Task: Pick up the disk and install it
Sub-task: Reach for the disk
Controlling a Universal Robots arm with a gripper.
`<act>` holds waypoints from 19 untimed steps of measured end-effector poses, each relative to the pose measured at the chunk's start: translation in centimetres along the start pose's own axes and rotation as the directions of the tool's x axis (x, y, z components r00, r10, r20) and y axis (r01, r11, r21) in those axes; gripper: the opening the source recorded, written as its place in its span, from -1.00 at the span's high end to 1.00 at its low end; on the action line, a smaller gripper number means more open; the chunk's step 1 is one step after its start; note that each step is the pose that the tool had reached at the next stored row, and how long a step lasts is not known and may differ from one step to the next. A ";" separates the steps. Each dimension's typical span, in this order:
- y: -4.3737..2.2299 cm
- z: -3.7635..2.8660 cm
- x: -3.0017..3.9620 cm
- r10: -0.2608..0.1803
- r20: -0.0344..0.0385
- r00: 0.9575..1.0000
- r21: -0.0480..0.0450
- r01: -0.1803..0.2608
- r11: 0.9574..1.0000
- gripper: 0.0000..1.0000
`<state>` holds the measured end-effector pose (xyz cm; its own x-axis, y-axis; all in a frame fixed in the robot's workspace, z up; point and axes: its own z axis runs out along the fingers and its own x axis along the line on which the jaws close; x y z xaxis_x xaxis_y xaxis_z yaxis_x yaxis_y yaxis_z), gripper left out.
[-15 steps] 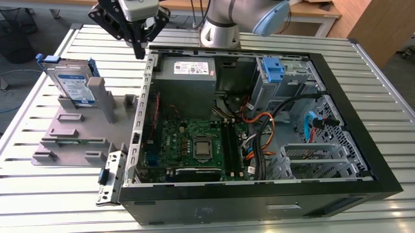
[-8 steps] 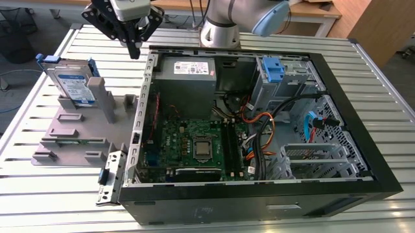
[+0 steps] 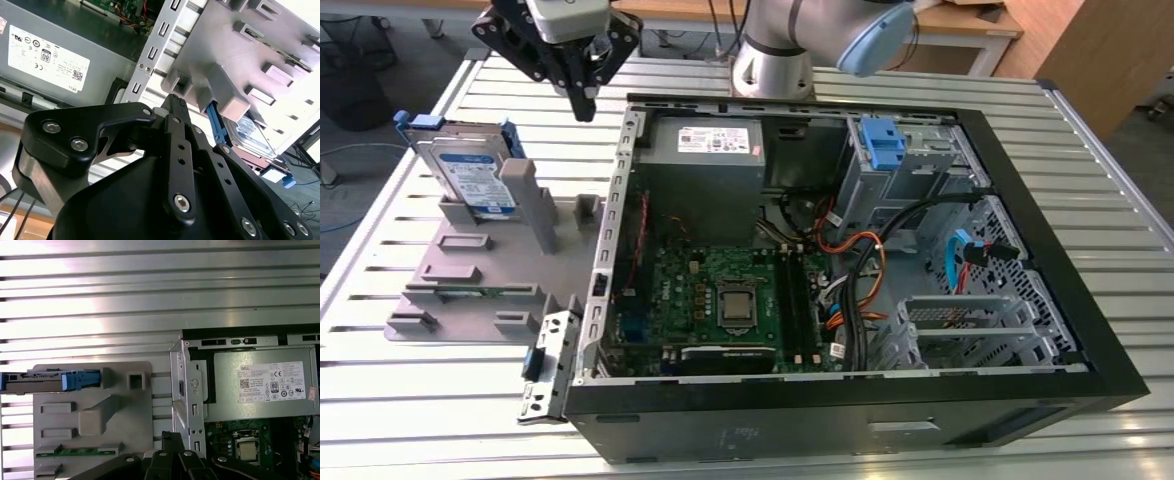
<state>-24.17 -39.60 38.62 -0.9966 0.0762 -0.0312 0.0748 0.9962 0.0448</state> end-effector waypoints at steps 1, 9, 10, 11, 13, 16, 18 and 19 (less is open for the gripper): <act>-0.01 0.00 0.17 0.000 0.000 1.000 0.000 0.000 1.000 0.79; -0.04 0.01 1.36 0.000 0.001 1.000 0.000 0.000 1.000 0.79; -0.04 0.01 1.50 0.000 0.001 1.000 0.000 0.000 1.000 0.79; -0.05 0.01 1.64 0.000 0.002 1.000 0.000 0.000 1.000 0.79; -0.06 0.02 1.90 0.000 0.002 1.000 0.000 0.000 1.000 0.79; -0.07 0.02 2.30 0.000 0.002 1.000 0.000 0.000 1.000 0.79; -0.08 0.03 2.53 0.000 0.002 1.000 0.000 0.000 1.000 0.79; -0.09 0.03 2.64 0.000 0.002 1.000 0.000 0.000 1.000 0.79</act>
<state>-26.80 -39.49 38.50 -0.9965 0.0762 -0.0332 0.0747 0.9962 0.0451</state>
